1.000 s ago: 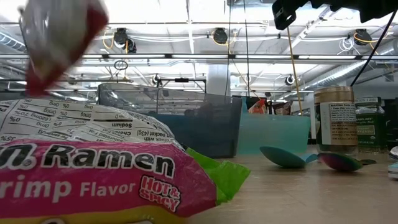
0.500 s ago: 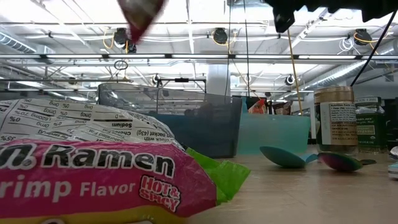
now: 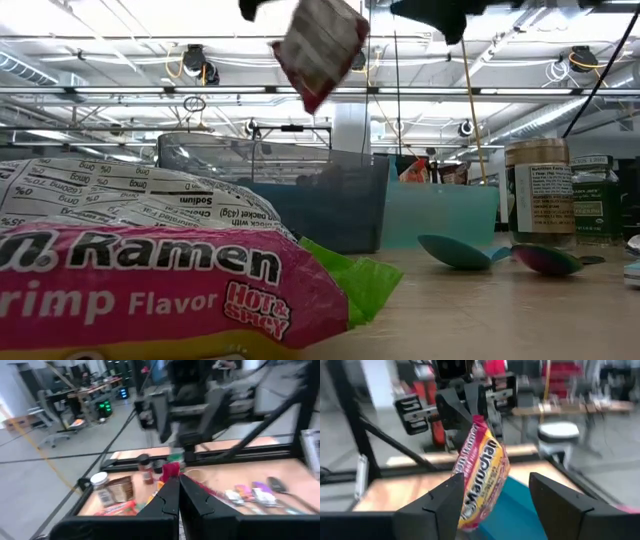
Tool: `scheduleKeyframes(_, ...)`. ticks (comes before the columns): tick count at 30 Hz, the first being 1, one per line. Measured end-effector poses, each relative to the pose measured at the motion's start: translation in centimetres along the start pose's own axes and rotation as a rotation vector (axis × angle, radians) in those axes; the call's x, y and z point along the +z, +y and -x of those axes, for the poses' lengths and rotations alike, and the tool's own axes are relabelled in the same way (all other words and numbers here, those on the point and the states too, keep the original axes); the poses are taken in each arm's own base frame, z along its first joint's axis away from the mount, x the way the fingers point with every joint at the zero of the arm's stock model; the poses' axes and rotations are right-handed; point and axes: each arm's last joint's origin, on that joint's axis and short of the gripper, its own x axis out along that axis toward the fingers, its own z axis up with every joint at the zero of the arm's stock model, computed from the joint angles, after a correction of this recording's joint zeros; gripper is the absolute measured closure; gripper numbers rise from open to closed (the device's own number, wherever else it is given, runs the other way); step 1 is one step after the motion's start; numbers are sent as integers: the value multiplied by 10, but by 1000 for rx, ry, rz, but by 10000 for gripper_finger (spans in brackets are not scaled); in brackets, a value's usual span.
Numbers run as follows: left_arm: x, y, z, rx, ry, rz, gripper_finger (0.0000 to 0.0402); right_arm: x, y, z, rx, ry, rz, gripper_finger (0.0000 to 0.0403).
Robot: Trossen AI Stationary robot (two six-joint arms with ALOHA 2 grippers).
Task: Pick & Place Food Item
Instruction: Put the red noodle pack into the green bin
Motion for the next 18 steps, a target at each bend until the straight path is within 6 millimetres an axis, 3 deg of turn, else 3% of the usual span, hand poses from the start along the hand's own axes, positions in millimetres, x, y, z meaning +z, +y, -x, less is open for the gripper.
scheduleKeyframes(3,-9,11,-10,42,24,-7,401,19,-4,-19,-56,139,-22,158)
scheduleKeyframes(7,-16,22,-17,80,49,-6,401,26,-10,-43,-117,293,-20,142)
scheduleKeyframes(14,-23,26,-23,85,66,-17,401,16,-13,-76,-158,392,-3,155)
scheduleKeyframes(18,-25,25,-24,70,79,-23,401,12,-15,-82,-170,406,-9,172)
